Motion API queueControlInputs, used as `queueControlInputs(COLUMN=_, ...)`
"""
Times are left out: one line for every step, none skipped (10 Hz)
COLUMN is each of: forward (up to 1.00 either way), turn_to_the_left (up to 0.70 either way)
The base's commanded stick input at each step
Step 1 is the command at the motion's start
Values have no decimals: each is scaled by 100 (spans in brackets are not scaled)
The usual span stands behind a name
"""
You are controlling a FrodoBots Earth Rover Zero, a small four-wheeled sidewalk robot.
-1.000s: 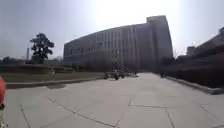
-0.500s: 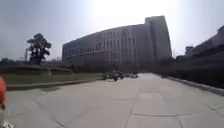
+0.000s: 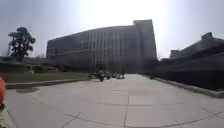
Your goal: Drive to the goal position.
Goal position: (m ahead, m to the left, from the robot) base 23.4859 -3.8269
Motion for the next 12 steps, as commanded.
queueControlInputs(forward=70, turn_to_the_left=-1)
queueControlInputs(forward=70, turn_to_the_left=-1)
queueControlInputs(forward=70, turn_to_the_left=-1)
queueControlInputs(forward=70, turn_to_the_left=-1)
queueControlInputs(forward=70, turn_to_the_left=-1)
queueControlInputs(forward=70, turn_to_the_left=-1)
queueControlInputs(forward=70, turn_to_the_left=-1)
queueControlInputs(forward=70, turn_to_the_left=-1)
queueControlInputs(forward=70, turn_to_the_left=-1)
queueControlInputs(forward=70, turn_to_the_left=-1)
queueControlInputs(forward=70, turn_to_the_left=-1)
queueControlInputs(forward=70, turn_to_the_left=-1)
